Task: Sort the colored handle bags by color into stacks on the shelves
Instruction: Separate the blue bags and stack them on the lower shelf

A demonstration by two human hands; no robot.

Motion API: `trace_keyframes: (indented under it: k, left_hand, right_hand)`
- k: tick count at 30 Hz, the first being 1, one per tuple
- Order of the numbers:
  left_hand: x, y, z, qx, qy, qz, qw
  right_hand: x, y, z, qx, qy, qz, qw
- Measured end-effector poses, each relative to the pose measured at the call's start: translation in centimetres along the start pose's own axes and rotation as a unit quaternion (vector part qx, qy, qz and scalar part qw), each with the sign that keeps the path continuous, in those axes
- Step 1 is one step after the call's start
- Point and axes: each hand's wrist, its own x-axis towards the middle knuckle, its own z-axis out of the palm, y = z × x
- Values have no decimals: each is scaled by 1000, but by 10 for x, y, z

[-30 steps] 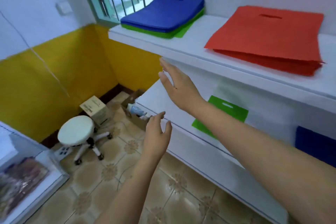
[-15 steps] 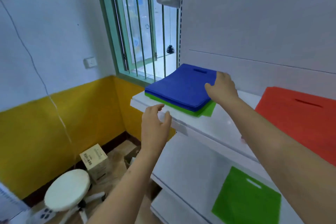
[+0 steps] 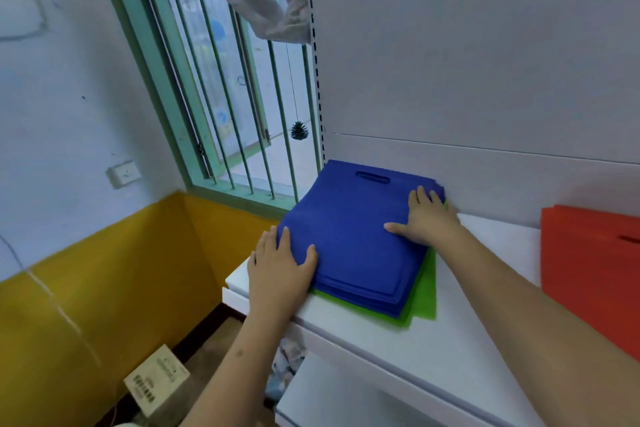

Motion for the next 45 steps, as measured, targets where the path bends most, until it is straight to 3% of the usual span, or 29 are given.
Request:
trace_keyframes:
  k: [12, 16, 19, 21, 23, 25, 29, 31, 33, 37, 39, 42, 45]
  left_hand:
    - [0, 0, -5, 22, 15, 60, 998]
    - [-2, 3, -11, 35, -3, 100, 994]
    - [9, 12, -21, 40, -32, 145, 988]
    - [13, 20, -31, -39, -71, 163, 983]
    - [9, 26, -41, -203, -123, 169, 957]
    - [2, 29, -49, -357, -166, 158, 905]
    - [-15, 63, -63, -516, -328, 100, 785]
    - [-37, 78, -67, -586, -336, 94, 731]
    - [-59, 87, -67, -630, -318, 94, 702]
    - [-100, 115, -54, -581, -334, 201, 715]
    - [-126, 133, -46, -556, -335, 256, 716]
    - [-172, 154, -30, -496, -324, 380, 710]
    - [-222, 177, -15, -451, -318, 465, 693]
  right_hand:
    - [-15, -21, 13, -71, 56, -20, 996]
    - [-30, -32, 14, -17, 106, -21, 994]
    - [-47, -35, 21, 115, 161, 15, 980]
    - [-63, -38, 15, 253, 199, 36, 946]
    - [-87, -37, 6, 361, 235, 47, 901]
    - [-114, -32, -4, 460, 257, 49, 849]
    - [-181, -17, -18, 625, 273, 51, 730]
    - [-214, -5, -21, 656, 294, 69, 692]
    - [-250, 10, -21, 675, 322, 97, 657]
    - [-325, 46, -14, 653, 449, 194, 578]
    - [-364, 66, -7, 600, 513, 257, 557]
    - [-421, 95, 13, 542, 551, 330, 542]
    - [-473, 119, 35, 544, 564, 377, 494]
